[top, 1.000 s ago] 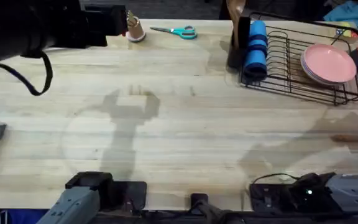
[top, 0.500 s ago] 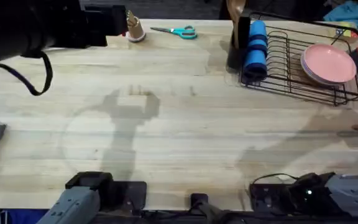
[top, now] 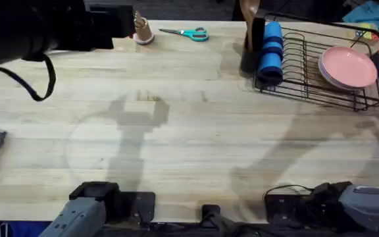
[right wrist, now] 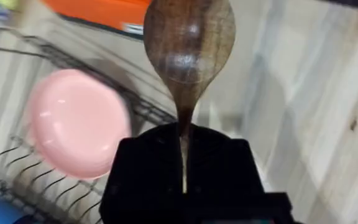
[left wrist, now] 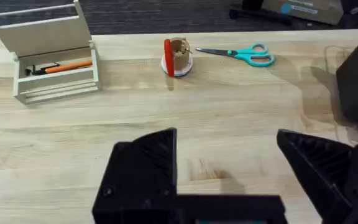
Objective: Pick up the spoon on the table one by one and put them onto the rack
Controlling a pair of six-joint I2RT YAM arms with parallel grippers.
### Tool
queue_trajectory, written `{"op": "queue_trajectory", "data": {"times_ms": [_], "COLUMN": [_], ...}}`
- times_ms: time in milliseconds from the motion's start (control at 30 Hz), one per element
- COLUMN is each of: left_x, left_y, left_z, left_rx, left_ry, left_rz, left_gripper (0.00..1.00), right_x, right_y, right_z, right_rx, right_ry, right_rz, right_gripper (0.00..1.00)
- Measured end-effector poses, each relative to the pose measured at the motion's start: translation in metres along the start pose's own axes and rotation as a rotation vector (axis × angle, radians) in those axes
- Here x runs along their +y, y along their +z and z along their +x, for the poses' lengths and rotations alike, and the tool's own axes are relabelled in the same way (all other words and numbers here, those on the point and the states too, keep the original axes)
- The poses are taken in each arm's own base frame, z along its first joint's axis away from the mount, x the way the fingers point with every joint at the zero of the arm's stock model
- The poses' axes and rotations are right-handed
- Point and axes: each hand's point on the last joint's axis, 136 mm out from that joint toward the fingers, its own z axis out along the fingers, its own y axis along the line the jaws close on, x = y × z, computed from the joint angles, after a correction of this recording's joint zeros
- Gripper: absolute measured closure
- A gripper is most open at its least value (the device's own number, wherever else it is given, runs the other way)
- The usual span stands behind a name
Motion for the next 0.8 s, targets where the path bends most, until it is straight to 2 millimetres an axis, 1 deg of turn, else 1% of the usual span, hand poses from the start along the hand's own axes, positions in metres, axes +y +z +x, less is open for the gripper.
{"op": "queue_trajectory", "data": {"times_ms": [100,200,267,367,500,667,800], "left_x": [0.000,0.000,0.000,0.000,0.000,0.000,0.000], "left_y": [0.000,0.000,0.000,0.000,0.000,0.000,0.000], "left_z": [0.000,0.000,0.000,0.000,0.000,0.000,0.000], "left_rx": [0.000,0.000,0.000,0.000,0.000,0.000,0.000], "left_ry": [0.000,0.000,0.000,0.000,0.000,0.000,0.000], "left_rz": [0.000,0.000,0.000,0.000,0.000,0.000,0.000], "left_gripper": [0.008,0.008,0.007,0.007,0.007,0.007,0.007], "right_x": [0.020,0.045,0.066,0.096,0.142,0.199,0.244], "right_y": [-0.023,-0.051,-0.071,-0.097,-0.125,-0.154,-0.189], "right_z": [-0.006,-0.014,-0.016,-0.013,-0.001,0.026,0.048], "right_rx": [-0.056,-0.135,-0.193,-0.259,-0.323,-0.362,-0.419], "right_ry": [-0.029,-0.064,-0.094,-0.142,-0.214,-0.305,-0.358], "right_rz": [-0.054,-0.130,-0.193,-0.286,-0.416,-0.574,-0.734], "right_gripper": [0.968,0.968,0.968,0.968,0.968,0.968,0.968]}}
